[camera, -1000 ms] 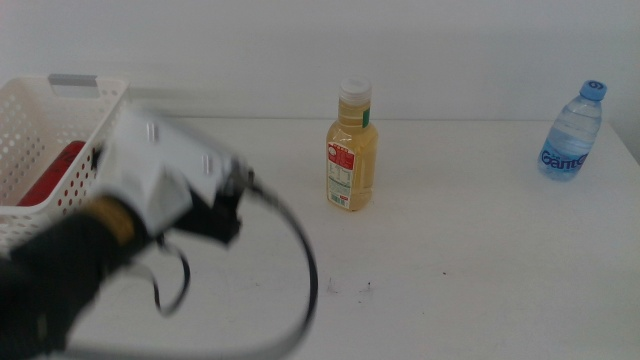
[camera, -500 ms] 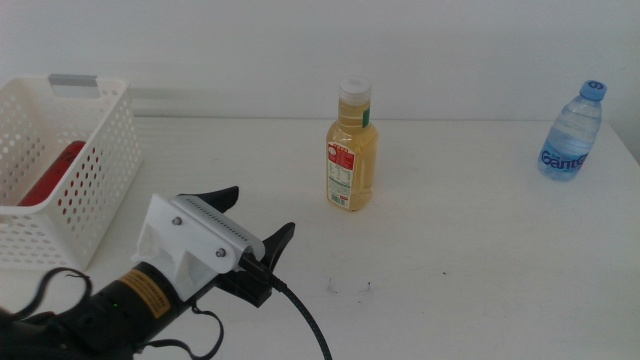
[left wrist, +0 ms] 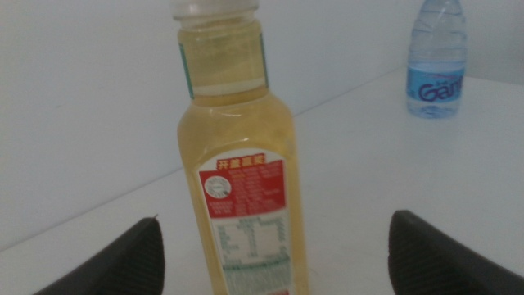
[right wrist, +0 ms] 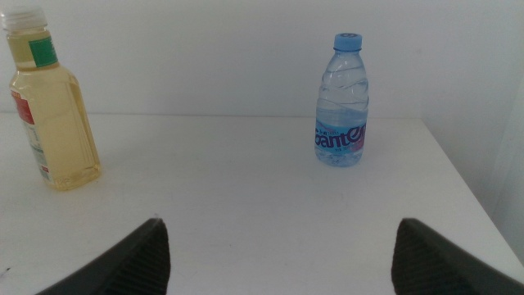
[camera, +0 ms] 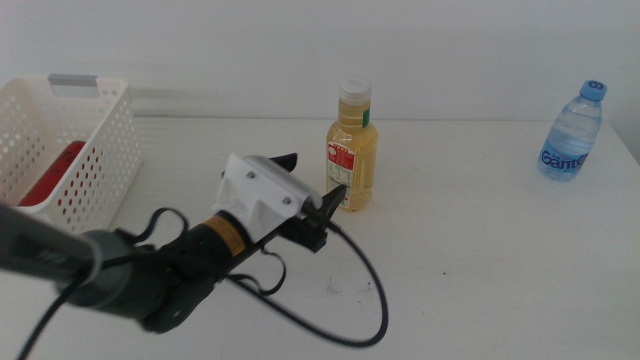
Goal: Use arms to grab the bottles and put them into the dustbin to the left of the table.
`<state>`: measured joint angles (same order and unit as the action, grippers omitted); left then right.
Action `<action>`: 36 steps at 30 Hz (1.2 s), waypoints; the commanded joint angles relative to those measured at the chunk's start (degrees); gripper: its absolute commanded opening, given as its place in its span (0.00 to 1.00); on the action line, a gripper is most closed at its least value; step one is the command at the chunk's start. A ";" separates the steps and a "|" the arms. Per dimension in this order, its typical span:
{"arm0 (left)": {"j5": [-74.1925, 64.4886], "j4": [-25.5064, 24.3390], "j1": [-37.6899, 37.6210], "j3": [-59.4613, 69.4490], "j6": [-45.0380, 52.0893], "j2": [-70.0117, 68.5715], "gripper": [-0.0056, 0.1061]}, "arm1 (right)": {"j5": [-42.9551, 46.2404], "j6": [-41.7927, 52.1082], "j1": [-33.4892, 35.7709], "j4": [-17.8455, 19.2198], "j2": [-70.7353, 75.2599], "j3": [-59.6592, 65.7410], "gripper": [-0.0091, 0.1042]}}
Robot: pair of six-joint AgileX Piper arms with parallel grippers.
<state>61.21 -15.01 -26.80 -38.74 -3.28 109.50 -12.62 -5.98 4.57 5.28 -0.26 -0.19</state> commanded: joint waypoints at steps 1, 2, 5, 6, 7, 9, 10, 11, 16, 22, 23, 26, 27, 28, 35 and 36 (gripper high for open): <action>0.67 -0.11 -0.26 -3.52 -1.54 3.41 0.89 | 0.52 0.48 -0.51 0.37 0.26 0.19 0.88; 0.67 -0.01 -0.26 -5.16 -1.81 4.61 0.89 | 0.52 0.48 -0.51 0.37 0.26 0.19 0.88; -0.66 -0.01 -0.26 -9.49 -3.08 8.59 0.89 | 0.52 0.48 -0.51 0.37 0.26 0.19 0.88; -1.04 -0.14 -0.26 -10.95 -3.25 9.77 0.89 | 0.52 0.48 -0.51 0.37 0.26 0.19 0.88; -1.50 -0.42 -0.26 -12.32 -3.25 10.87 0.89 | 0.52 0.48 -0.51 0.37 0.26 0.19 0.88; -1.93 -0.42 -0.26 -14.70 -3.25 12.61 0.89 | 0.52 0.48 -0.51 0.37 0.26 0.19 0.88; -2.05 -0.42 -0.26 -16.05 -3.25 13.59 0.89 | 0.52 0.48 -0.51 0.37 0.26 0.19 0.88; -2.49 -0.42 -0.26 -17.38 -3.42 14.33 0.89 | 0.52 0.48 -0.51 0.37 0.26 0.19 0.88; -5.11 -1.45 -0.26 -24.49 -5.41 18.96 0.89 | 0.52 0.48 -0.51 0.37 0.26 0.19 0.88; -6.59 -2.04 -0.26 -30.99 -6.26 22.82 0.89 | 0.52 0.48 -0.51 0.37 0.26 0.19 0.88; -7.25 -2.04 -0.26 -31.58 -6.48 23.17 0.89 | 0.52 0.48 -0.51 0.37 0.26 0.19 0.88; -11.25 -1.87 -0.26 -32.41 -7.48 23.39 0.82 | 0.52 0.48 -0.51 0.37 0.26 0.19 0.88; -11.38 -1.78 -0.10 -32.41 -7.80 23.39 0.77 | 0.52 0.48 -0.51 0.37 0.26 0.19 0.88; -11.47 -2.39 0.03 -32.41 -8.66 23.29 0.69 | 0.52 0.48 -0.51 0.37 0.26 0.19 0.88; -24.17 -18.97 1.65 -24.07 -26.41 9.84 0.05 | 0.52 0.48 -0.51 0.37 0.26 0.19 0.88; -27.55 -21.52 1.65 -22.62 -29.29 5.88 0.03 | 0.52 0.48 -0.51 0.37 0.26 0.19 0.88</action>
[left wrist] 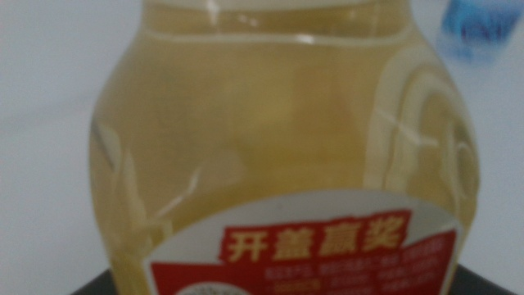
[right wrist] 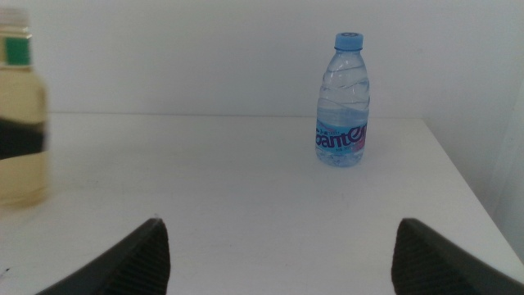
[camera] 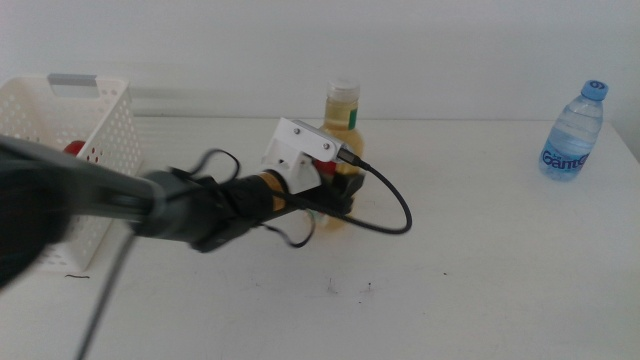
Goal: Use arms to grab the bottles and put them into the dustbin to the left of the table.
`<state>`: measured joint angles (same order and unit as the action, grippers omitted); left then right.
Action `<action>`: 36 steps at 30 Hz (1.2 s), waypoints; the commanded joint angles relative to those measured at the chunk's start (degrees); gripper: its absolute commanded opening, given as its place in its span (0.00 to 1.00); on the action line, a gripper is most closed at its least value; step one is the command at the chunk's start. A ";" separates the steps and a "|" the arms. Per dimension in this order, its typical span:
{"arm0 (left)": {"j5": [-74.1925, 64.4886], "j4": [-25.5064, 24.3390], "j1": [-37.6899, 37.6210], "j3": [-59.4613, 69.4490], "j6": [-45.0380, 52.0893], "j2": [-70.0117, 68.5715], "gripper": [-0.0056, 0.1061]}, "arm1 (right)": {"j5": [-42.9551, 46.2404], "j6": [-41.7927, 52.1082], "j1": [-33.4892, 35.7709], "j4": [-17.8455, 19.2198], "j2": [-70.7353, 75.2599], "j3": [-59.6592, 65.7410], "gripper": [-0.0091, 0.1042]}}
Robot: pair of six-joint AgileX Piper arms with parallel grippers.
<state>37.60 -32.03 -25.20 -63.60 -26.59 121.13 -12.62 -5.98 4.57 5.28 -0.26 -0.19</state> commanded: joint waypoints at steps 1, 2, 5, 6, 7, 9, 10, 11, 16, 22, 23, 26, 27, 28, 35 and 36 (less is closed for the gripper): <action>-8.13 -7.77 0.04 3.99 -9.77 -9.79 0.03 | 0.52 0.48 -0.51 0.37 0.26 0.19 0.88; -11.79 -12.03 -0.06 5.61 -14.11 -13.80 0.04 | 0.52 0.48 -0.51 0.37 0.26 0.19 0.88; -20.23 -29.35 -0.50 8.89 -34.02 -24.38 0.04 | 0.52 0.48 -0.51 0.37 0.26 0.19 0.88; -21.42 -35.00 -0.50 9.76 -40.41 -27.02 0.04 | 0.52 0.48 -0.51 0.37 0.26 0.19 0.88; -21.99 -42.43 -0.50 10.29 -48.91 -30.00 0.04 | 0.52 0.48 -0.51 0.37 0.26 0.19 0.88; -23.05 -56.92 -0.50 10.39 -64.75 -34.48 0.04 | 0.52 0.48 -0.51 0.37 0.26 0.19 0.88; -23.20 -64.25 -0.50 10.26 -72.43 -35.98 0.04 | 0.52 0.48 -0.51 0.37 0.26 0.19 0.88; -23.20 -67.91 -0.50 10.15 -77.35 -37.14 0.04 | 0.52 0.48 -0.51 0.37 0.26 0.19 0.88; -23.09 -67.91 -0.40 10.15 -76.89 -39.99 0.04 | 0.52 0.48 -0.51 0.37 0.26 0.19 0.88; -23.47 -67.91 0.09 10.15 -76.53 -40.26 0.04 | 0.52 0.48 -0.51 0.37 0.26 0.19 0.88; -24.58 -57.78 0.72 10.76 -64.25 -40.26 0.04 | 0.52 0.48 -0.51 0.37 0.26 0.19 0.88; -28.66 -20.04 -0.20 11.95 -27.29 -40.26 0.04 | 0.52 0.48 -0.51 0.37 0.26 0.19 0.88; -32.02 -9.58 -1.19 11.83 -17.33 -40.30 0.04 | 0.52 0.48 -0.51 0.37 0.26 0.19 0.88; -36.65 -0.12 -1.76 10.89 -6.81 -40.39 0.04 | 0.52 0.48 -0.51 0.37 0.26 0.19 0.88; -68.42 43.30 6.45 -4.22 42.29 -40.29 0.04 | 0.52 0.48 -0.51 0.37 0.26 0.19 0.88; -72.74 45.69 8.68 -7.11 44.67 -40.17 0.04 | 0.52 0.48 -0.51 0.37 0.26 0.19 0.88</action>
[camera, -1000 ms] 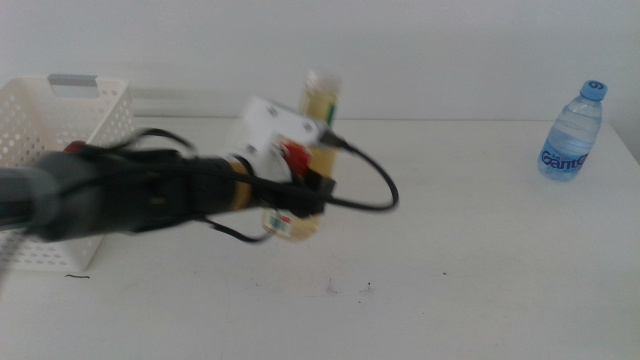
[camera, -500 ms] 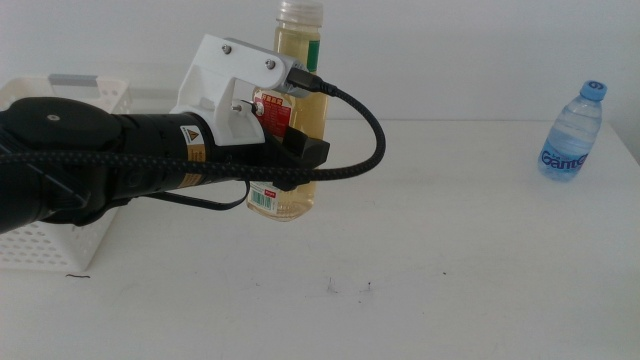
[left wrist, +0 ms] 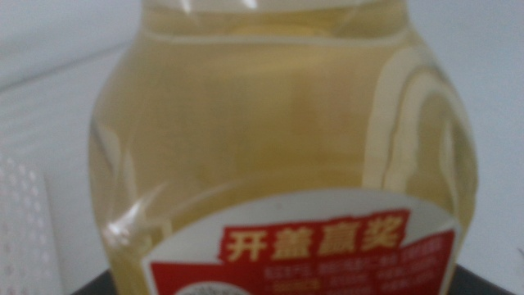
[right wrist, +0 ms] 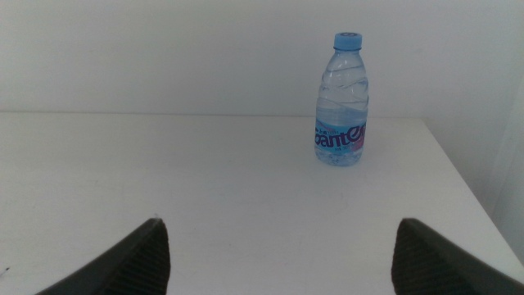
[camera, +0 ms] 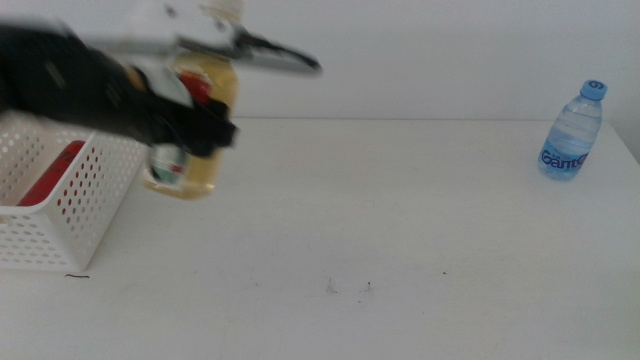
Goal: Use arms to grab the bottles and put them into the dustbin to the left of the table.
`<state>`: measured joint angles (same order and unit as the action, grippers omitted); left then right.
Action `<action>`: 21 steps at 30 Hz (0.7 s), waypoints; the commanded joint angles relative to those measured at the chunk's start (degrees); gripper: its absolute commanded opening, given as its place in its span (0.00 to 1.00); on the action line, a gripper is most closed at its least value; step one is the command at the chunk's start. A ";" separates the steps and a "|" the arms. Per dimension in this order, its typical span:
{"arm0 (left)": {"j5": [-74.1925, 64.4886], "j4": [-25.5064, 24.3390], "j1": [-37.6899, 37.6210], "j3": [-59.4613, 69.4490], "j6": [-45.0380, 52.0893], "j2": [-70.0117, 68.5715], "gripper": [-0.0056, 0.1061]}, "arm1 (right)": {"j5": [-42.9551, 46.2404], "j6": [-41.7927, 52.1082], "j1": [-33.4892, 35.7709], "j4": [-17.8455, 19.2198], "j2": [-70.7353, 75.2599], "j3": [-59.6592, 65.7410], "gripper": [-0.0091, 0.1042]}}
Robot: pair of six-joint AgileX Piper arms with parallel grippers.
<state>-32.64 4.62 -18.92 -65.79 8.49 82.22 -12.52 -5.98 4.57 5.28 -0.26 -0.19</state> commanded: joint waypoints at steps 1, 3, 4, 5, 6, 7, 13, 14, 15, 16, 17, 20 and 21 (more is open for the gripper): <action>-6.70 11.39 4.81 -7.90 11.42 -0.86 0.04 | 0.41 0.48 -0.51 0.37 0.26 0.19 0.88; -13.77 13.38 9.43 -13.38 14.27 0.31 0.04 | 0.41 0.48 -0.51 0.37 0.26 0.19 0.88; -17.30 13.68 11.89 -16.39 15.03 1.22 0.04 | 0.41 0.48 -0.51 0.37 0.26 0.19 0.88; -20.67 13.97 14.27 -19.32 15.72 2.28 0.04 | 0.41 0.48 -0.51 0.37 0.26 0.19 0.88; -23.21 13.97 16.11 -21.55 16.04 3.23 0.04 | 0.41 0.48 -0.51 0.37 0.26 0.19 0.88; -26.19 13.97 18.28 -24.25 16.70 4.51 0.04 | 0.41 0.48 -0.51 0.37 0.26 0.19 0.88; -36.65 12.99 29.56 -34.14 18.52 13.05 0.04 | 0.41 0.48 -0.51 0.37 0.26 0.19 0.88; -36.75 12.99 31.20 -34.69 18.66 14.47 0.04 | 0.41 0.48 -0.51 0.37 0.26 0.19 0.88; -36.75 12.87 32.39 -34.89 18.66 15.61 0.04 | 0.41 0.48 -0.51 0.37 0.26 0.19 0.88; -36.75 12.78 33.74 -34.98 19.20 16.94 0.04 | 0.41 0.48 -0.51 0.37 0.26 0.19 0.88; -36.80 12.93 34.90 -34.98 20.04 18.28 0.04 | 0.41 0.48 -0.51 0.37 0.26 0.19 0.88; -35.95 12.99 36.88 -34.98 21.49 22.24 0.04 | 0.41 0.48 -0.51 0.37 0.26 0.19 0.88; -35.14 12.99 37.25 -34.98 21.61 23.37 0.04 | 0.41 0.48 -0.51 0.37 0.26 0.19 0.88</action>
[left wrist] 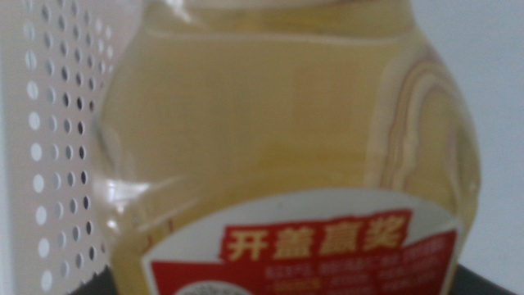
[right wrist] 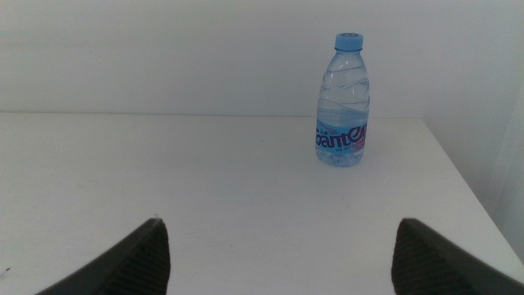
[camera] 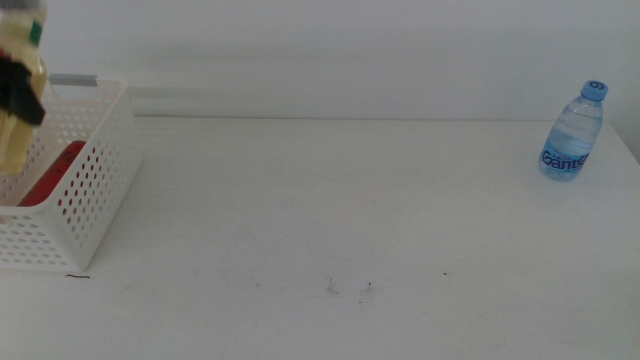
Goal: Use arms to grab the bottles and put them into the dustbin to the left of the table.
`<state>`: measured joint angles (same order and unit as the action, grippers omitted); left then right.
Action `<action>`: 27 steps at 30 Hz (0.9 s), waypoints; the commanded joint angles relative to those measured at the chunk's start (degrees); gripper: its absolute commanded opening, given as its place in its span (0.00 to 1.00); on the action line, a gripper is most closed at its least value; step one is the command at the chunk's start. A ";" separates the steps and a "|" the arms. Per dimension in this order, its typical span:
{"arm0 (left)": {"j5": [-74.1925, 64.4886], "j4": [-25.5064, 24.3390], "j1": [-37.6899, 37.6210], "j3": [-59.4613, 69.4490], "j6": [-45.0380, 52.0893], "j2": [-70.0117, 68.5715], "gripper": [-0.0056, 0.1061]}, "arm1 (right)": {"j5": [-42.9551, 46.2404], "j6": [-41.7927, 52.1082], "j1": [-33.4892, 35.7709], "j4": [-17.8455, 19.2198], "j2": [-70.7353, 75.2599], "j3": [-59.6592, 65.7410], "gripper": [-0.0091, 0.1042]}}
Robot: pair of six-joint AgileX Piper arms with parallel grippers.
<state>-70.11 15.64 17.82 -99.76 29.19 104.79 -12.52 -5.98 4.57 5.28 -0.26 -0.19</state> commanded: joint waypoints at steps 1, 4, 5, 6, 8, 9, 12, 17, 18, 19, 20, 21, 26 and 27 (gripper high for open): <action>3.34 1.43 0.67 -1.02 0.99 2.10 0.04 | 0.41 0.48 -0.51 0.37 0.26 0.19 0.88; 4.87 0.25 0.63 -1.02 0.99 5.50 0.07 | 0.41 0.48 -0.51 0.37 0.26 0.19 0.88; 4.99 0.12 0.63 -1.02 0.99 6.41 0.10 | 0.41 0.48 -0.51 0.37 0.26 0.19 0.88; 4.99 0.12 0.63 -1.02 1.52 7.12 0.13 | 0.41 0.48 -0.51 0.37 0.26 0.19 0.88; 4.99 0.12 0.63 -1.02 2.29 8.64 0.25 | 0.41 0.48 -0.51 0.37 0.26 0.19 0.88; 4.99 0.12 0.63 -1.02 2.74 9.19 0.31 | 0.41 0.48 -0.51 0.37 0.26 0.19 0.88; 5.08 0.69 0.63 -1.02 4.40 10.59 0.57 | 0.41 0.48 -0.51 0.37 0.26 0.19 0.88; 5.92 1.39 0.42 -1.02 7.42 10.15 0.89 | 0.41 0.48 -0.51 0.37 0.26 0.19 0.88; 5.92 1.39 0.42 -1.02 7.01 9.71 0.89 | 0.41 0.48 -0.51 0.37 0.26 0.19 0.88; 5.92 1.39 0.29 -1.02 6.46 8.86 0.89 | 0.41 0.48 -0.51 0.37 0.26 0.19 0.88; 5.55 1.39 0.08 -1.02 6.04 7.77 0.89 | 0.41 0.48 -0.51 0.37 0.26 0.19 0.88; 5.18 1.39 -0.07 -1.02 5.73 6.54 0.89 | 0.41 0.48 -0.51 0.37 0.26 0.19 0.88; 3.70 5.31 -1.72 2.60 3.89 -2.58 0.89 | 0.41 0.48 -0.51 0.37 0.26 0.19 0.88; 4.04 6.79 -2.05 4.25 3.89 -4.58 0.89 | 0.41 0.48 -0.51 0.37 0.26 0.19 0.88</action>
<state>-65.25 19.34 16.55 -97.04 33.62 103.91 -12.52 -5.98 4.57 5.28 -0.26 -0.19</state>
